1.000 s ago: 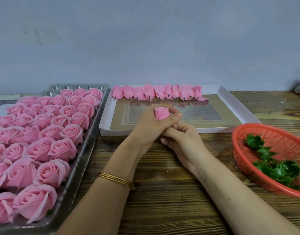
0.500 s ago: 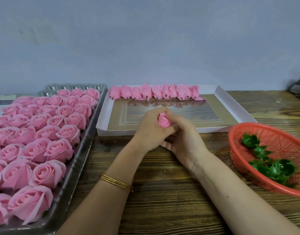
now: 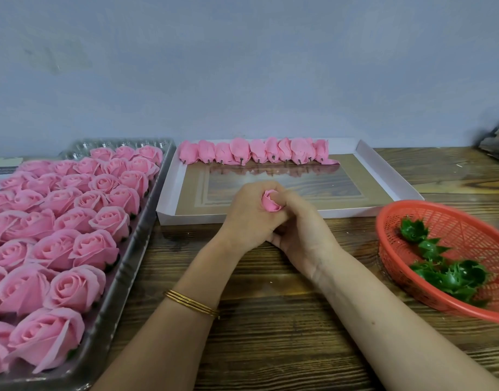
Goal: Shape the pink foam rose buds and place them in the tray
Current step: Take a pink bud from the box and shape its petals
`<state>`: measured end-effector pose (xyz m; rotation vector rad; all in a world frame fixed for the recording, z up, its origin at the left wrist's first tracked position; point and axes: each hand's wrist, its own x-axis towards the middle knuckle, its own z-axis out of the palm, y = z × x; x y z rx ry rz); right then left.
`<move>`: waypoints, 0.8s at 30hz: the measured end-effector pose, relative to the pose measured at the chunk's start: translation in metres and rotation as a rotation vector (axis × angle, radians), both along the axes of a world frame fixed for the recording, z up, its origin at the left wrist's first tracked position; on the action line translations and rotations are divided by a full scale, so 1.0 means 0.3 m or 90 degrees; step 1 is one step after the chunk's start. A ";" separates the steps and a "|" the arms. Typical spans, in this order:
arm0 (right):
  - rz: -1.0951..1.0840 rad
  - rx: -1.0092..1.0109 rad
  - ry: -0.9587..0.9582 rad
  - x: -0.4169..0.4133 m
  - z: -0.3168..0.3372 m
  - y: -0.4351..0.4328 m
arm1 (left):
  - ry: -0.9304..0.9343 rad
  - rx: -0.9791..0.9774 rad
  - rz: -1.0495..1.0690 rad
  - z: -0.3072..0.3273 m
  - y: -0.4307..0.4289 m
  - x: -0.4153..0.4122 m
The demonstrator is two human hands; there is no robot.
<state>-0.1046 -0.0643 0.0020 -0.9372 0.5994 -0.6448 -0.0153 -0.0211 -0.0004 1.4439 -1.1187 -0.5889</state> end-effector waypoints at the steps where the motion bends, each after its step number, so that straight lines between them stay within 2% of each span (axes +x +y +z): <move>1: -0.001 0.000 0.000 0.001 -0.001 0.000 | -0.002 0.000 0.000 0.000 -0.001 0.000; 8: 0.016 0.009 -0.007 -0.002 -0.003 0.001 | -0.004 -0.002 0.017 -0.001 -0.004 0.003; 16: 0.077 0.095 -0.150 -0.013 -0.017 0.001 | 0.160 -0.040 0.074 0.009 -0.005 -0.001; 24: 0.007 -0.085 -0.048 -0.008 -0.031 0.033 | 0.192 -0.070 0.067 0.012 -0.014 -0.002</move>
